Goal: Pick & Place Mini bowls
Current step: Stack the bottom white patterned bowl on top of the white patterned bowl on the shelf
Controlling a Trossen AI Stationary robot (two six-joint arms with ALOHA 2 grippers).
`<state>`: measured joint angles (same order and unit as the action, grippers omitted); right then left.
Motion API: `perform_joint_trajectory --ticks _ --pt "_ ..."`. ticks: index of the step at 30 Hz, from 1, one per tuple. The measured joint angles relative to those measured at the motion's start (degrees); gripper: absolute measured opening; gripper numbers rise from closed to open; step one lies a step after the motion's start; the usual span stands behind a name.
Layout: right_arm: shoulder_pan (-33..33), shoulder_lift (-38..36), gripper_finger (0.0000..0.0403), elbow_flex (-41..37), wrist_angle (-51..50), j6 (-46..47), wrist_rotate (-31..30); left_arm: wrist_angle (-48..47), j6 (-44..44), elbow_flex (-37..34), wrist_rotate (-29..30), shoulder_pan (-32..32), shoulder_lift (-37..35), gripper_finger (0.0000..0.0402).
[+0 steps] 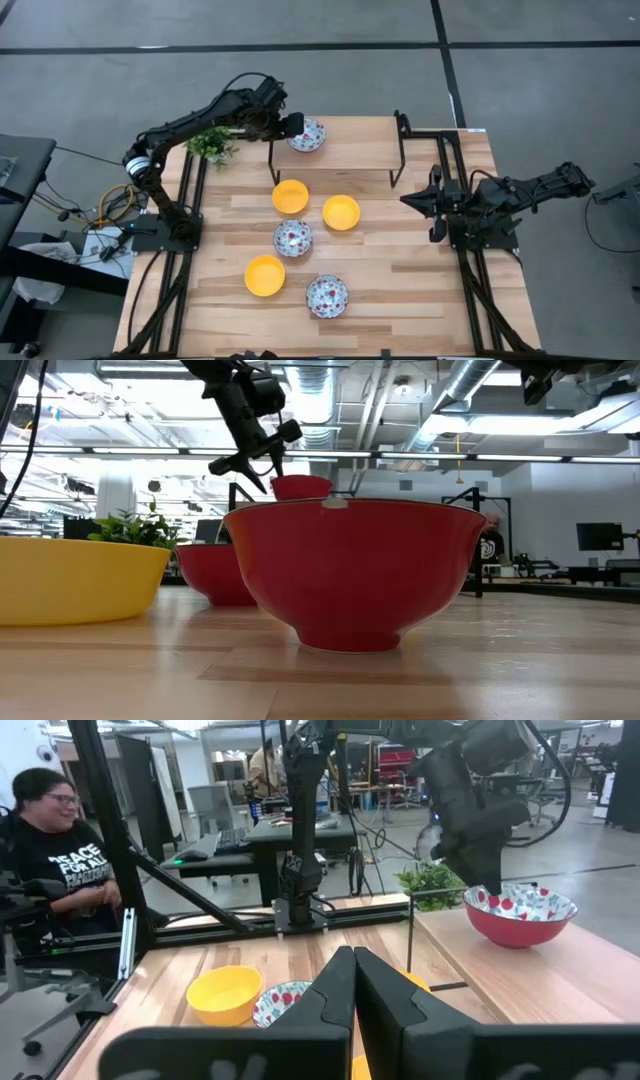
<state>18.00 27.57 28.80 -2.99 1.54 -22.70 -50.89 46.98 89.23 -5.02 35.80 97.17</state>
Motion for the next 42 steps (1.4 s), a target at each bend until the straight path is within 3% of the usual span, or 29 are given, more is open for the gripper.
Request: perform_joint_trajectory --ticks 8,17,23,30,36,42 --pt "0.0 -1.03 0.0001 0.0 -0.03 0.57 0.07 -0.05 0.0 0.0 -0.8 0.72 -2.4 0.0171" --pt "-0.13 -1.09 0.0001 0.0 -0.04 0.52 0.09 0.55 -0.74 0.0 -0.63 -0.9 -11.21 0.0171" --pt "-0.13 -1.08 0.0001 0.0 -0.02 0.48 0.09 0.6 -8.98 0.0 -0.36 -10.6 -15.0 0.0171" --pt "-0.13 -1.08 0.0001 0.0 -0.02 0.45 0.15 1.05 -9.68 -0.71 3.1 -26.13 -15.08 0.0171" --pt "-0.13 -1.09 0.0001 0.0 -0.03 0.46 0.2 0.84 -1.64 -6.56 4.52 -36.21 -14.99 0.0165" --pt "-0.13 -1.07 0.0001 0.0 -0.04 0.45 0.17 0.78 8.0 -13.88 4.81 -40.39 -14.96 0.0159"
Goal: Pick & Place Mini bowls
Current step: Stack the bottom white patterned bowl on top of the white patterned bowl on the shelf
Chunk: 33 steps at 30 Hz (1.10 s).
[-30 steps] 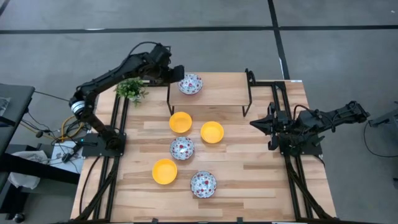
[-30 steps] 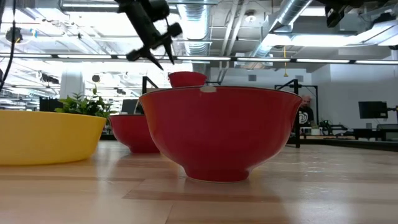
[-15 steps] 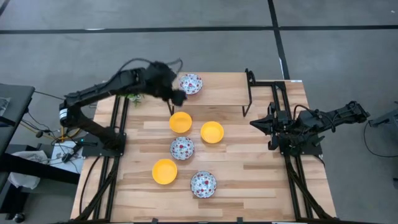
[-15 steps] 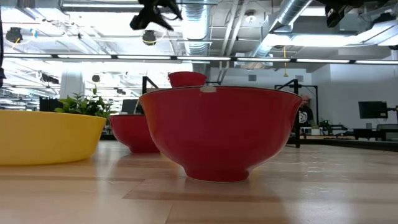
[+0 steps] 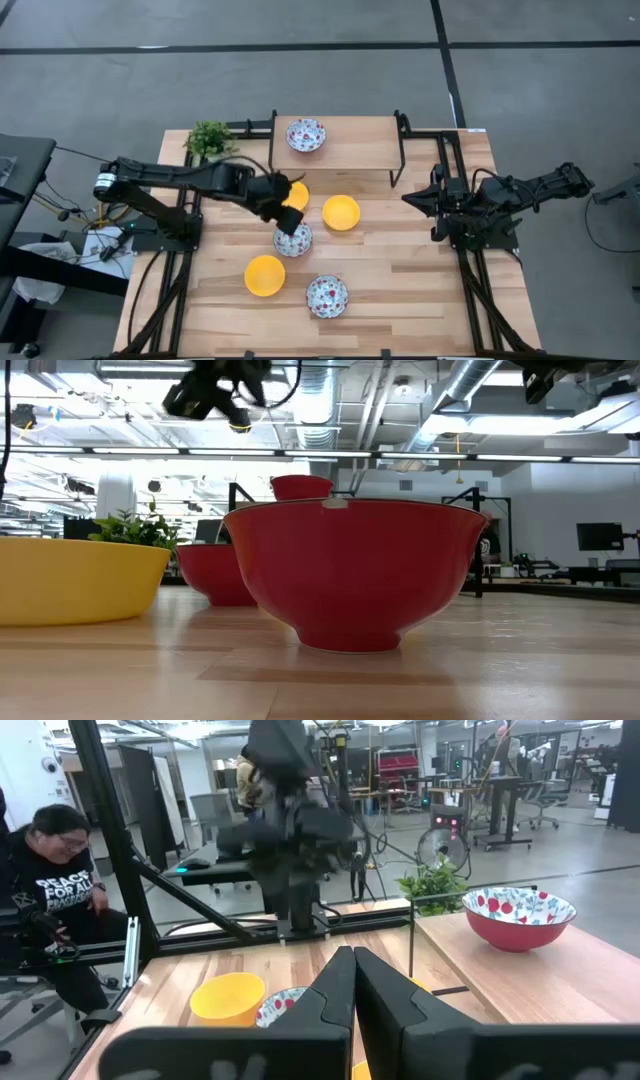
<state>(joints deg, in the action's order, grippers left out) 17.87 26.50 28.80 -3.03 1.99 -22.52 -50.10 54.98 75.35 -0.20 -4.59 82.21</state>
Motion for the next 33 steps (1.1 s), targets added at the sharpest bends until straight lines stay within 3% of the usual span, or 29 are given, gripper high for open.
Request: perform_joint_trajectory --ticks 13,26,33 --pt "0.0 0.0 0.0001 0.0 0.0 0.01 -0.02 0.23 6.84 -10.81 -2.37 0.01 0.01 0.016" --pt "0.31 0.46 0.0001 0.0 0.44 9.92 1.5 0.53 6.86 -13.69 -4.16 -4.94 0.01 0.0159" --pt "2.03 6.21 0.0001 0.1 2.9 10.05 3.56 0.47 7.04 -15.96 -4.11 -7.13 0.0 0.0158"
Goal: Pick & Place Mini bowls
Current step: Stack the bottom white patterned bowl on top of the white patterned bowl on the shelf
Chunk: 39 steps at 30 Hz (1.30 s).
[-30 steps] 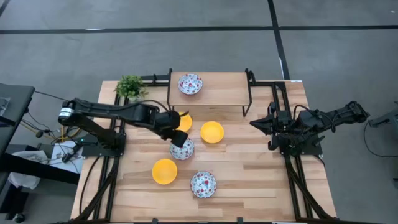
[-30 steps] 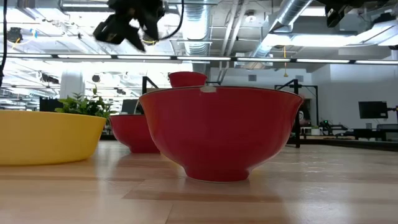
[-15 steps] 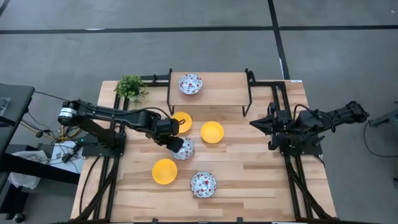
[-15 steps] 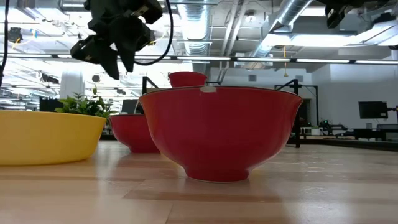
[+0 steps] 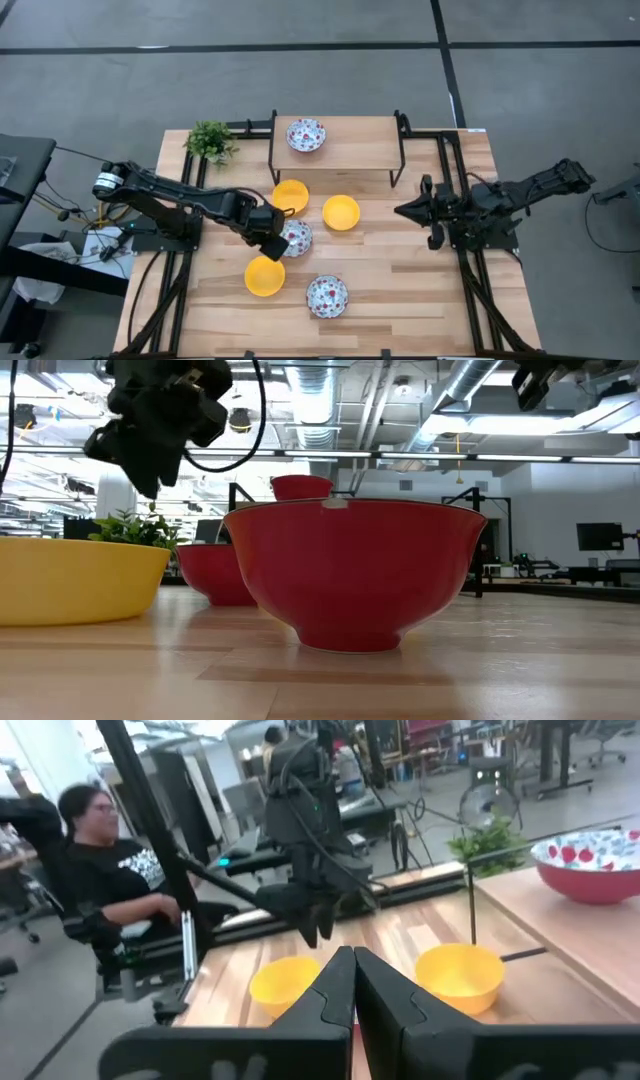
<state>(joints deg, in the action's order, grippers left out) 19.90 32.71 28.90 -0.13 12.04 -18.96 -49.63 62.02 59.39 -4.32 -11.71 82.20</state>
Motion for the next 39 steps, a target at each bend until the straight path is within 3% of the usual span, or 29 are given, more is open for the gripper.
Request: perform_joint_trajectory --ticks 8,17,22,29,39 --pt "-0.04 9.64 0.0001 6.14 -3.14 0.01 1.07 0.09 -0.19 -3.99 1.48 -0.15 -5.09 0.0158" --pt "-0.04 22.38 0.0001 15.92 -7.58 0.91 1.2 0.6 2.31 -12.0 6.93 0.69 -20.43 0.0158" --pt "-1.18 30.85 0.0001 22.42 -8.26 5.43 1.21 1.94 2.0 -15.0 7.58 0.92 -26.08 0.0158" --pt "-4.4 43.68 0.0013 33.48 -16.99 15.5 1.3 3.5 -0.82 -17.99 9.68 0.9 -30.64 0.0158" --pt "-9.25 58.43 0.0084 46.33 -24.36 27.65 13.35 17.03 -15.31 -20.11 11.82 0.87 -36.79 0.0158"
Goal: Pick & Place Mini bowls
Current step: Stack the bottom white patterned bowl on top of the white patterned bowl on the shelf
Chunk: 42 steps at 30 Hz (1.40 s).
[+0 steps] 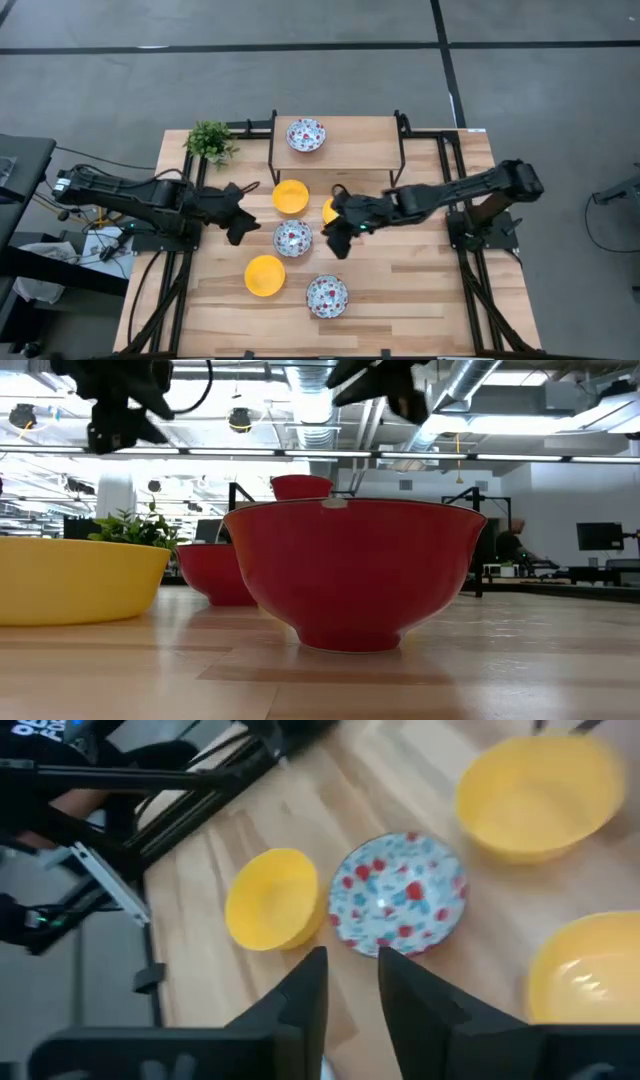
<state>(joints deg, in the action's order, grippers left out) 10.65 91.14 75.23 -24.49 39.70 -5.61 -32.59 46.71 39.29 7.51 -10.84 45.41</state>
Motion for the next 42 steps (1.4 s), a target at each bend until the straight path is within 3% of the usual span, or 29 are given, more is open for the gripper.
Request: perform_joint_trajectory --ticks 6,13,29,34,38,42 --pt "-2.33 6.07 0.0104 2.98 0.02 6.8 7.17 0.83 -3.17 -0.02 0.0 -0.01 -2.81 0.0158" --pt "-2.37 8.4 0.0102 3.42 -0.07 11.3 7.77 0.78 -3.21 -0.04 -0.21 -1.83 -3.53 0.0158" --pt "-1.98 8.38 0.0102 3.29 -0.95 11.12 8.11 0.72 -5.68 -0.02 -0.26 -4.29 -2.6 0.0158" --pt "1.68 8.38 0.0102 3.28 -7.61 7.49 13.45 0.72 -6.42 -0.02 -0.24 -4.29 -2.63 0.0158" --pt "6.31 8.38 0.0102 3.25 -16.13 4.02 13.32 0.72 -8.29 -0.03 -0.24 -4.29 -2.63 0.0158" --pt "9.77 8.38 0.0102 3.25 -18.57 1.89 11.72 0.72 -9.41 -0.04 -0.2 -4.29 -2.61 0.0158"
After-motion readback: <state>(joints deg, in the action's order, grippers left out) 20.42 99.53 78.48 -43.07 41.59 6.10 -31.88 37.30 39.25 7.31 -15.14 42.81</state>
